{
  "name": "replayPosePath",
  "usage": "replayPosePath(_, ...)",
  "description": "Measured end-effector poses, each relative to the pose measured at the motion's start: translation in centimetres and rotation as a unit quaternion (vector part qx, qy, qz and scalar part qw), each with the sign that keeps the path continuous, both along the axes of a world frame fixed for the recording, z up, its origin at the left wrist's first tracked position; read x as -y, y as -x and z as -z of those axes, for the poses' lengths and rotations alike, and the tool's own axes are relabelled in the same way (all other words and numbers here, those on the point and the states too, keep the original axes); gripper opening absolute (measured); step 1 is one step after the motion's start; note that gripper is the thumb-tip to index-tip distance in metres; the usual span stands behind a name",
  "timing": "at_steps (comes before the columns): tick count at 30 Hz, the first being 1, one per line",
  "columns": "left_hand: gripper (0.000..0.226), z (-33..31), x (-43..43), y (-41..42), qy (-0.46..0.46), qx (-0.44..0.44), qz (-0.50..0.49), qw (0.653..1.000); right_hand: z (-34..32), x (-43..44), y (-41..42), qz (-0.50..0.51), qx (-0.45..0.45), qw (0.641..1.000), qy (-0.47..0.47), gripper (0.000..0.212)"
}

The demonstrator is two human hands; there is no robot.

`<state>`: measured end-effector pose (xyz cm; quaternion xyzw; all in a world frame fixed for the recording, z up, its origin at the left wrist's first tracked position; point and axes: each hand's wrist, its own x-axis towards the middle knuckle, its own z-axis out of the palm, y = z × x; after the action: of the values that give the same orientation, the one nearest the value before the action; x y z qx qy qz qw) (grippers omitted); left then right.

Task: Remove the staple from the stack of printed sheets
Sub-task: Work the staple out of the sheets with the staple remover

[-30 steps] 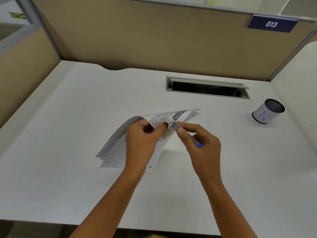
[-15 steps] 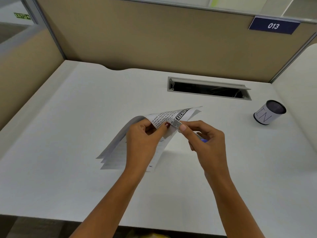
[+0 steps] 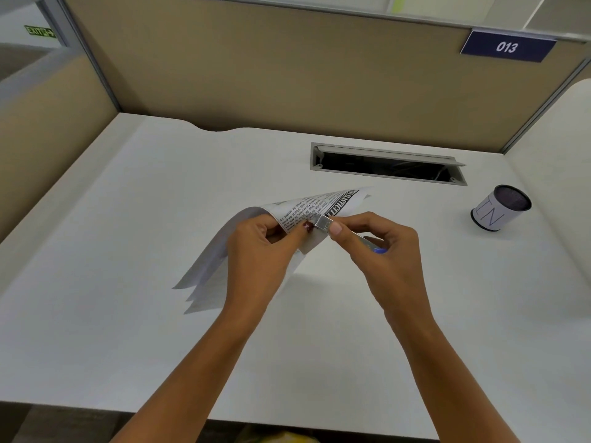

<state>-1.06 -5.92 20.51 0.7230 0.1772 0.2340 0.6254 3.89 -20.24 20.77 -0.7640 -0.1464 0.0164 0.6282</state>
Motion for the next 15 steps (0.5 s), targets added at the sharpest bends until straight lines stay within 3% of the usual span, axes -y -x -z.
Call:
replayPosePath(3, 0.007, 0.0, 0.1, -0.1, -0.007, 0.011, -0.011, 1.0, -0.2, -0.1, 0.0, -0.013, -0.038, 0.998, -0.038, 0.01)
replayPosePath(6, 0.022, 0.1, 0.2, -0.2, -0.021, 0.025, -0.017, 0.999, -0.3, -0.2, 0.4, -0.022, -0.084, 0.993, -0.083, 0.013)
replayPosePath(9, 0.02, -0.3, 0.4, -0.4, -0.033, 0.025, -0.017, 0.999, -0.3, -0.2, 0.5, -0.023, -0.106, 0.989, -0.103, 0.016)
replayPosePath(12, 0.007, -0.6, 0.5, -0.6, 0.019, 0.014, -0.005, 1.0, -0.4, -0.2, 0.3, -0.023, -0.093, 0.99, -0.105, 0.015)
replayPosePath(15, 0.012, -0.7, 0.6, -1.0, 0.094, 0.006, 0.011, 0.995, -0.5, -0.3, 0.3, -0.009, -0.037, 0.993, -0.108, 0.014)
